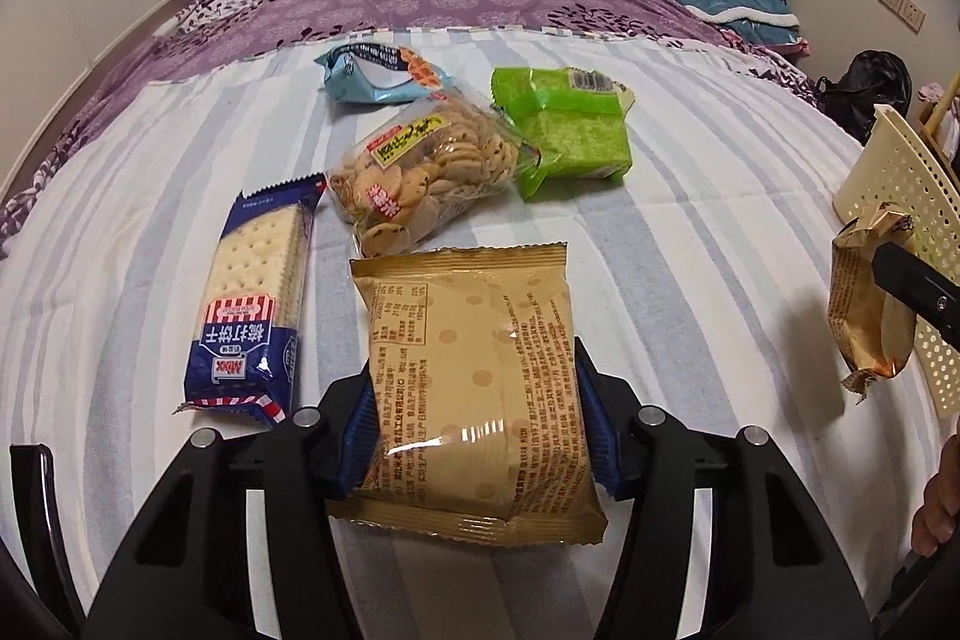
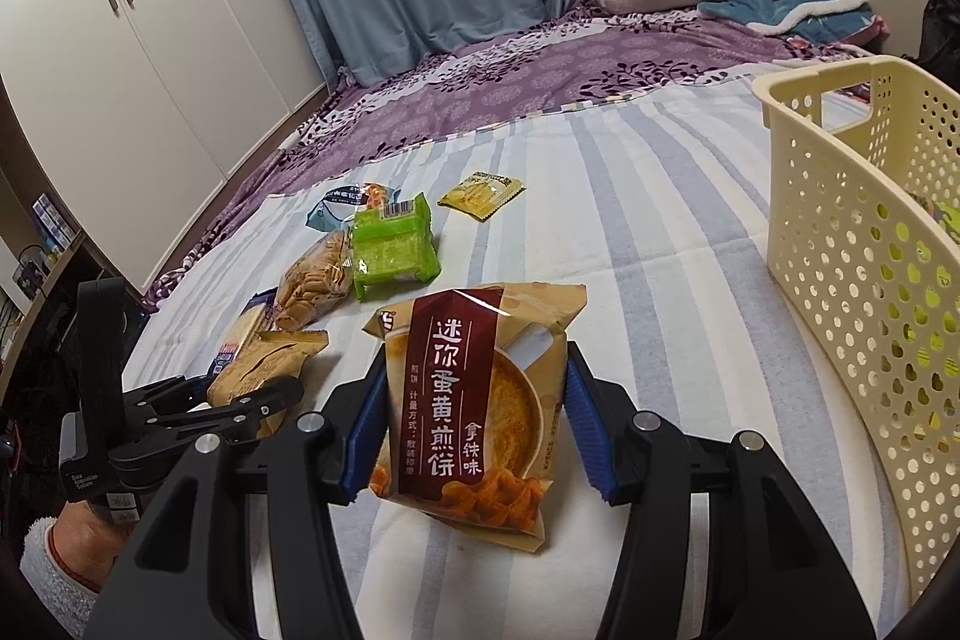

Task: Organize snacks
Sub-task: 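Grasp the tan cookie packet with the left gripper while the right holds the red-label bag, then carry the red-label bag into the basket and release with right while left holds tan packet, then lower the tan cookie packet into the basket and open the left gripper, then withdraw both grippers from the basket back toward the snacks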

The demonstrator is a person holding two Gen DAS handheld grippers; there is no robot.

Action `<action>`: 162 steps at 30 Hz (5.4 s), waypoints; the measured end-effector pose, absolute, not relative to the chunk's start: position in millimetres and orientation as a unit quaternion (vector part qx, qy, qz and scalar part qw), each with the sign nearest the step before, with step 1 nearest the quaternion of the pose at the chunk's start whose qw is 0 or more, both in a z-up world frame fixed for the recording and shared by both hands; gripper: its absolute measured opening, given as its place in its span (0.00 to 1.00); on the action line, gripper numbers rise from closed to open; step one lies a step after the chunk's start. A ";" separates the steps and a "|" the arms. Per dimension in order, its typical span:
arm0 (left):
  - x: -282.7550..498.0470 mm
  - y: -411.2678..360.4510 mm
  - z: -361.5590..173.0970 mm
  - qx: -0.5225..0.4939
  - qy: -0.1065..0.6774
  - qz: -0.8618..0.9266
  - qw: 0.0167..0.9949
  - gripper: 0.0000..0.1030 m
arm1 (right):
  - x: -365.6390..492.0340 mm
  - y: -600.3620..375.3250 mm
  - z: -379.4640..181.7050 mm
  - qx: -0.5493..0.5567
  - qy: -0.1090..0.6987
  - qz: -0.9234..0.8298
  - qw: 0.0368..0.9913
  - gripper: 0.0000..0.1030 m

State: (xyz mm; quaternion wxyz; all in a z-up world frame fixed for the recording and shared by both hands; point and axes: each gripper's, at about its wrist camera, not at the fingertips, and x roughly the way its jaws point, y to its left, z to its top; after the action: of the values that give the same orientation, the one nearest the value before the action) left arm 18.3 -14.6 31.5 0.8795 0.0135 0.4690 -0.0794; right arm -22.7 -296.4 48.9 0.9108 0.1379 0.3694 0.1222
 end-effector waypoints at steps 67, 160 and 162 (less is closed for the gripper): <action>-40.5 -170.0 157.4 0.154 0.318 -0.191 0.916 0.54 | -112.2 -478.5 126.4 0.222 0.199 -0.029 0.954 0.51; 5.1 -203.8 165.1 0.050 0.336 -0.286 0.896 0.85 | -105.3 -448.9 150.5 0.056 0.254 -0.183 0.948 0.95; 5.6 -193.9 162.4 0.044 0.339 -0.281 0.897 0.85 | -102.4 -442.2 151.0 0.050 0.256 -0.180 0.948 0.95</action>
State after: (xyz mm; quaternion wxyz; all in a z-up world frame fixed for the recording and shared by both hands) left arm 5.6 -193.9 162.4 0.8968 0.0443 0.3391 -0.2809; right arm -102.4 -442.2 151.0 0.9485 0.0504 0.2556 -0.1803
